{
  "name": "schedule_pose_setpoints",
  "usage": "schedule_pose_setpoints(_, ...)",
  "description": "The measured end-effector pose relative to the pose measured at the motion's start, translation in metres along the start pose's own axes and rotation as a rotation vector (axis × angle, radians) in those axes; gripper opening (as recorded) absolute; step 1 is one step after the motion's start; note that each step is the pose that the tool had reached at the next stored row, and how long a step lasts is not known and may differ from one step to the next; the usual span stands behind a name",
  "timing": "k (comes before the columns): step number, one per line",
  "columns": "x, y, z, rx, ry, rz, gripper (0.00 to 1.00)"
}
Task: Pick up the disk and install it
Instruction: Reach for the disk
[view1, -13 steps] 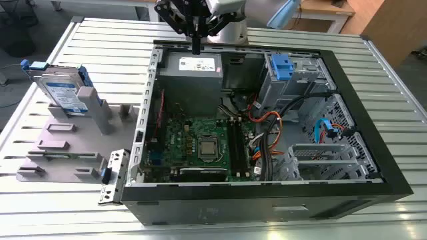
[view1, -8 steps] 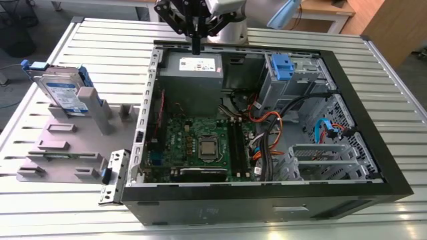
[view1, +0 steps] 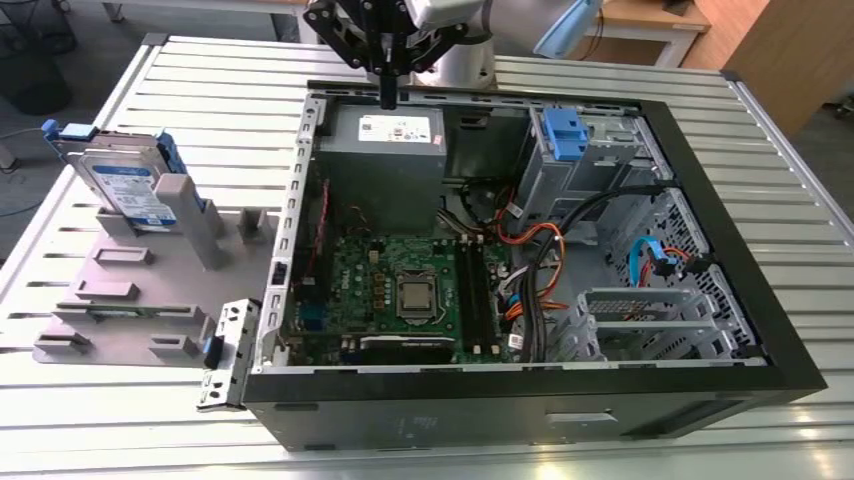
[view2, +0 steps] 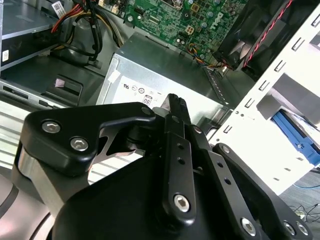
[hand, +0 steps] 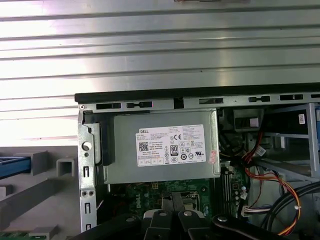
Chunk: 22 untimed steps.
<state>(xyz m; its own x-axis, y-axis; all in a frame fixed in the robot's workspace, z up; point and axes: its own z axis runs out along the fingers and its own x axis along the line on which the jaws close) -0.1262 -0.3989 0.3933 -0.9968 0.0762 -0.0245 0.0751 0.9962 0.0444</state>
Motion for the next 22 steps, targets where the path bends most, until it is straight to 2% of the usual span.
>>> schedule_pose_setpoints(22,0.0062,-0.0005,-0.0002,0.0000,0.0000,0.000,0.11)
